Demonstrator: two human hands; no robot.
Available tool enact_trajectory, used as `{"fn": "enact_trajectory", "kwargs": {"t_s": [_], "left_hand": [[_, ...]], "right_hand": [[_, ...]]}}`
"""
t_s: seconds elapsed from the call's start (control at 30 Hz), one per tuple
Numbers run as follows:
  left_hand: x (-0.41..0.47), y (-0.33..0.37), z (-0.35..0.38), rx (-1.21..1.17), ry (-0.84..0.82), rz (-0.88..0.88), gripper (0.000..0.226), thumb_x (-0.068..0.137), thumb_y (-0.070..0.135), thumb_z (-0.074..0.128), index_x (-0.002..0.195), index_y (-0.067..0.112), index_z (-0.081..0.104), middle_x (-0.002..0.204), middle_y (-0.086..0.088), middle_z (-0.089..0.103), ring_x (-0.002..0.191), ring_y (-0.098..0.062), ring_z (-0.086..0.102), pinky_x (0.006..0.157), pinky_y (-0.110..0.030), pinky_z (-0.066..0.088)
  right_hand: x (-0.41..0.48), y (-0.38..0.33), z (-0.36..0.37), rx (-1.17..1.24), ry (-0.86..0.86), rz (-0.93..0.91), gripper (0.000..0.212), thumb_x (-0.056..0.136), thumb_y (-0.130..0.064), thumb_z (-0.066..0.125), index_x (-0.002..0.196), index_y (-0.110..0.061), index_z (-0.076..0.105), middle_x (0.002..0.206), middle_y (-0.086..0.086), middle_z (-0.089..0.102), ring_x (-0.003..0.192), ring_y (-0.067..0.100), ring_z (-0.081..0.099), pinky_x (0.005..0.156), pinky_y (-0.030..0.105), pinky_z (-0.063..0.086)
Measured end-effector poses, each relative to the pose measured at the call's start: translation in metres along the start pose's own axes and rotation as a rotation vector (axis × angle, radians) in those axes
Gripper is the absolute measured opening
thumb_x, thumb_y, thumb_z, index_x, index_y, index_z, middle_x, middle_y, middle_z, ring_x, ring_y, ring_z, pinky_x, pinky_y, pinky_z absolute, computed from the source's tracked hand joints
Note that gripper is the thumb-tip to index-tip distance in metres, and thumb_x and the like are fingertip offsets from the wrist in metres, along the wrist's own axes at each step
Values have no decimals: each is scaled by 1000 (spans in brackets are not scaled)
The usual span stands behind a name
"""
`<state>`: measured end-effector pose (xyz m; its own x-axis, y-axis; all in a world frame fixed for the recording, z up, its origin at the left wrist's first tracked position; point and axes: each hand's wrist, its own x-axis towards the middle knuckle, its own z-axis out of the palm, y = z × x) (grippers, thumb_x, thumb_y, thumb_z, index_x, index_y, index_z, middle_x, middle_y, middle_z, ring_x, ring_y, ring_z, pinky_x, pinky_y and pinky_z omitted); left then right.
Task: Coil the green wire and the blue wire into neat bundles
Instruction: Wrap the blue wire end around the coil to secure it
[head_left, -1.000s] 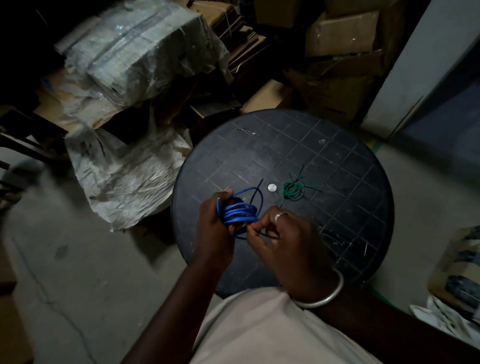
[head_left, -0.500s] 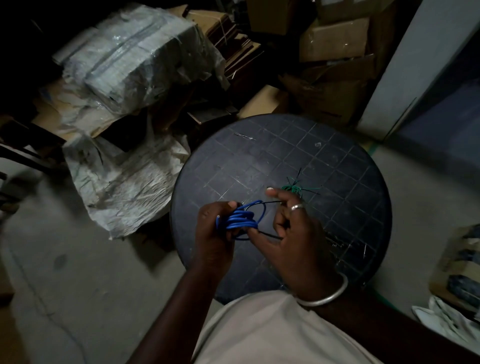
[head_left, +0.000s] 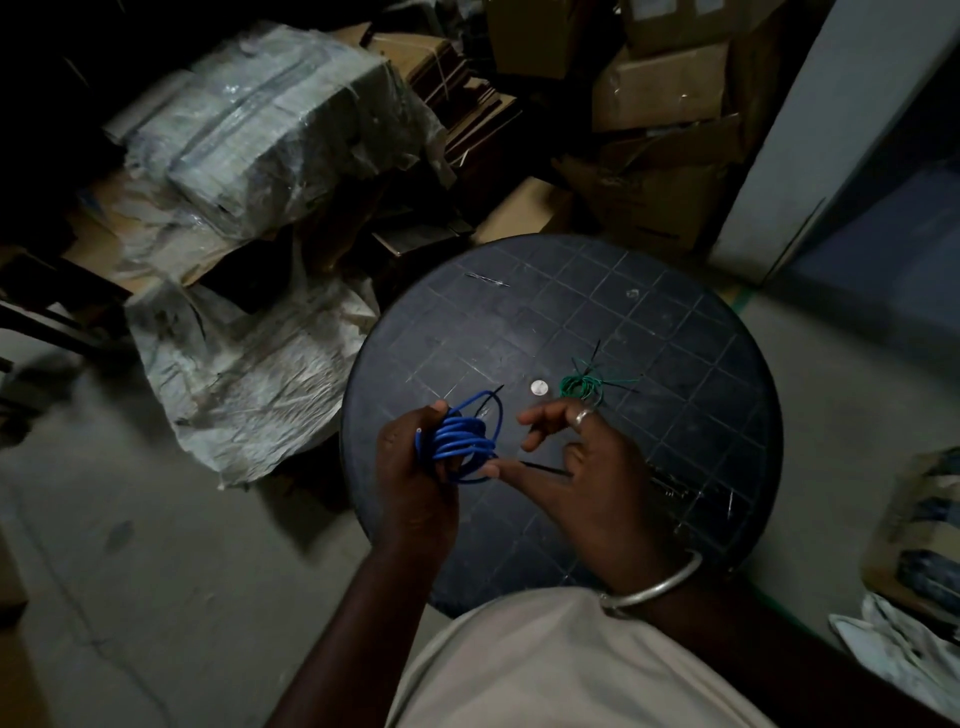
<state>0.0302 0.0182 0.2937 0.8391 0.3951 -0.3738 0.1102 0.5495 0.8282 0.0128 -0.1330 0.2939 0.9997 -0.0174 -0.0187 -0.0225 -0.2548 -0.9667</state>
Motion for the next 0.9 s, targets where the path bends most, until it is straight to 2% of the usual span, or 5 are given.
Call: {"fn": "enact_trajectory", "kwargs": {"t_s": [0.23, 0.3, 0.47, 0.77, 0.9], "left_hand": [[2, 0, -3, -2, -15, 84, 29, 55, 31, 79, 74, 12, 69, 70, 0, 69, 69, -16, 66, 67, -29, 50], [0, 3, -1, -19, -6, 112, 9, 65, 23, 66, 65, 17, 74, 69, 3, 71, 67, -12, 67, 69, -29, 50], [-6, 6, 4, 39, -50, 125, 46, 87, 9, 49, 51, 20, 74, 55, 8, 68, 55, -3, 65, 54, -17, 51], [-14, 1, 9, 39, -94, 93, 26, 56, 42, 81, 70, 20, 73, 68, -2, 68, 60, -14, 67, 56, -26, 53], [-16, 7, 15, -25, -153, 8, 84, 21, 54, 92, 82, 13, 52, 52, -2, 59, 42, -10, 59, 44, -21, 49]], "right_hand": [[0, -5, -1, 19, -97, -122, 9, 84, -21, 79, 93, -21, 77, 91, -12, 68, 88, 10, 69, 75, 28, 55], [0, -5, -2, 24, -111, -126, 7, 85, -20, 78, 92, -21, 77, 90, -10, 68, 89, 11, 69, 77, 31, 57], [-2, -5, -1, -38, -59, -188, 7, 81, -18, 83, 83, -18, 76, 81, -12, 66, 75, 4, 64, 67, 12, 44], [-9, -11, 5, -320, 66, -401, 25, 78, -19, 80, 73, -17, 56, 75, -9, 52, 59, -2, 40, 57, 10, 34], [-8, -9, 7, -325, 95, -457, 23, 78, -18, 77, 73, -16, 54, 77, -5, 53, 62, 10, 52, 53, 28, 46]]}}
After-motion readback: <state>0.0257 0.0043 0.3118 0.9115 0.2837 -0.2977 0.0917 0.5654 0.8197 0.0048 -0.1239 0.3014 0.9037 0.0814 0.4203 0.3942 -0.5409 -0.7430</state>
